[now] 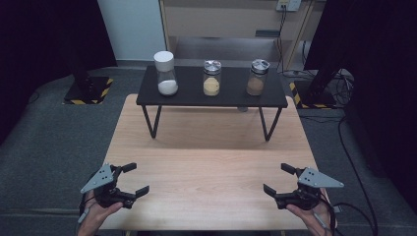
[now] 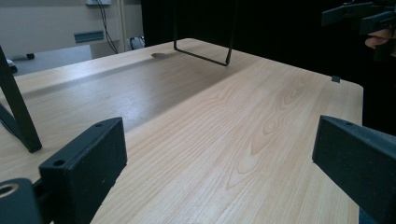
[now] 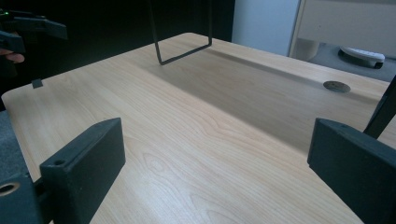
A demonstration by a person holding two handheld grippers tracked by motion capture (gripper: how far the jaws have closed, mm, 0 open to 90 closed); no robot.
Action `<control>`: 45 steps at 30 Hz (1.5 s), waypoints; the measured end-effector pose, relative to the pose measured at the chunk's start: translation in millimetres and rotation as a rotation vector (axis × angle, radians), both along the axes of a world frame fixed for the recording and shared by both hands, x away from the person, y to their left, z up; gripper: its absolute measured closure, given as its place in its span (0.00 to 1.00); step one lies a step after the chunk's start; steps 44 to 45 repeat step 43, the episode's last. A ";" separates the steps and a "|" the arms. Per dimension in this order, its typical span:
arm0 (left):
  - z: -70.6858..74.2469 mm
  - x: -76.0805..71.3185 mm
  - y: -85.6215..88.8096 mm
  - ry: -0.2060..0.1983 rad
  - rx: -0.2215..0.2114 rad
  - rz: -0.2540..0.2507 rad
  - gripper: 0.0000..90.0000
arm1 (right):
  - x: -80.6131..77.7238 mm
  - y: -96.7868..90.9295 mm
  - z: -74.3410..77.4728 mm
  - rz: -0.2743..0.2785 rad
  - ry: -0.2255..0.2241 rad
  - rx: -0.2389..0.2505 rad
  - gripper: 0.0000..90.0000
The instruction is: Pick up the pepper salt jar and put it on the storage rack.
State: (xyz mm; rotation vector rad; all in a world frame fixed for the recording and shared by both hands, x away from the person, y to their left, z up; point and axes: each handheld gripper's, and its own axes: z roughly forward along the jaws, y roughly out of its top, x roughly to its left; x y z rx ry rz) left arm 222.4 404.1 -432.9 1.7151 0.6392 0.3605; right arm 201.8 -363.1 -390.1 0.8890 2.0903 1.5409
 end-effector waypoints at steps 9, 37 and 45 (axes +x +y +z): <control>-0.6 -0.1 0.4 0.000 -0.005 0.001 0.02 | 3.6 3.6 -5.6 0.014 0.009 -0.020 0.06; -0.1 -0.8 0.9 -0.005 -0.004 -0.002 0.02 | 8.6 5.2 -10.7 0.029 0.023 -0.030 0.07; 0.0 -1.0 0.9 -0.006 -0.004 -0.001 0.02 | 8.6 5.3 -10.5 0.029 0.024 -0.031 0.07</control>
